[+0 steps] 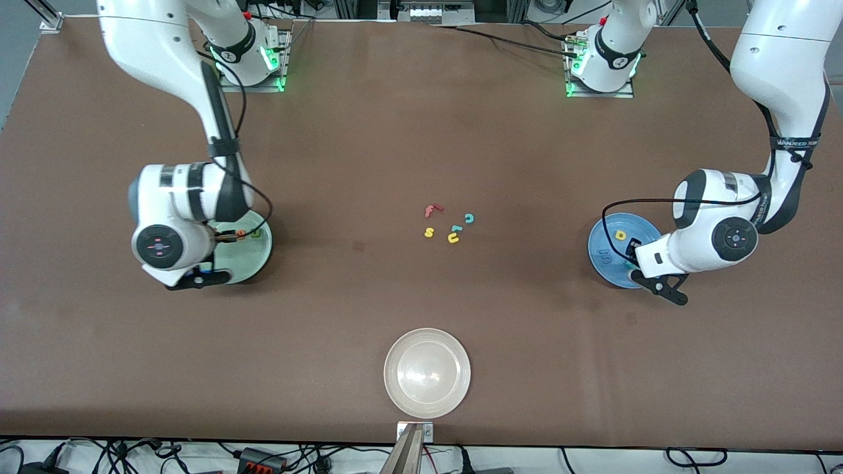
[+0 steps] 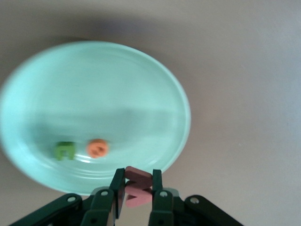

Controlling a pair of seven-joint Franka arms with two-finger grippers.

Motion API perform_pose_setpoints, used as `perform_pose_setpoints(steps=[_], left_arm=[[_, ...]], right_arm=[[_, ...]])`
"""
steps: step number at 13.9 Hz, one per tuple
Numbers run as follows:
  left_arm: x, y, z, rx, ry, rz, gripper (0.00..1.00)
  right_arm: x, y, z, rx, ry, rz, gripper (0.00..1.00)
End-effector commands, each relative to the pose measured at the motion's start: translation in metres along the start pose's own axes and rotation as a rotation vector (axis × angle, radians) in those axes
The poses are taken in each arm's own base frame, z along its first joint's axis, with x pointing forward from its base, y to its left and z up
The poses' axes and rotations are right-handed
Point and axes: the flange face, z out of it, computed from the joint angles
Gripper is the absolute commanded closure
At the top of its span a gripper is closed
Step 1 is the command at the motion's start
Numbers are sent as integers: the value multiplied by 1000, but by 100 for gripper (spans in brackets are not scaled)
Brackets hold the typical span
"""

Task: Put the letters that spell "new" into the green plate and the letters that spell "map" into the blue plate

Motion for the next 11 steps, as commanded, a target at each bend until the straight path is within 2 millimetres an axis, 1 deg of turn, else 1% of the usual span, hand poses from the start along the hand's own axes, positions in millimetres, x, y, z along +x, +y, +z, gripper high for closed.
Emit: perform_pose_setpoints(steps=[1,2,3,4,5,7,8,9,10,11], left_arm=[[5,10,-36,42,36,26,0],[12,20,-51,52,59,20,0],[14,26,-65,55,63,11,0],[16,32,-85,58,56,-8,0],[19,38,-103,52,32,-31,0],[22,43,-152,43,-30,-67,0],[22,46,-175,37,-52,-92,0],[19,47,-200,34,-74,-134,0],[17,52,-223,21,-88,-152,0],[13,56,-253,17,-94,-168,0]], right_arm=[[-5,9,25,98,20,53,92],[-1,5,32,96,32,54,92],[2,2,36,96,32,58,92],[3,5,38,109,36,67,92],[4,4,43,117,32,72,92],[9,1,55,118,34,80,90],[11,2,58,115,42,82,83],[12,3,60,113,43,85,51],[13,3,57,116,48,89,1],[12,2,46,117,52,97,0]])
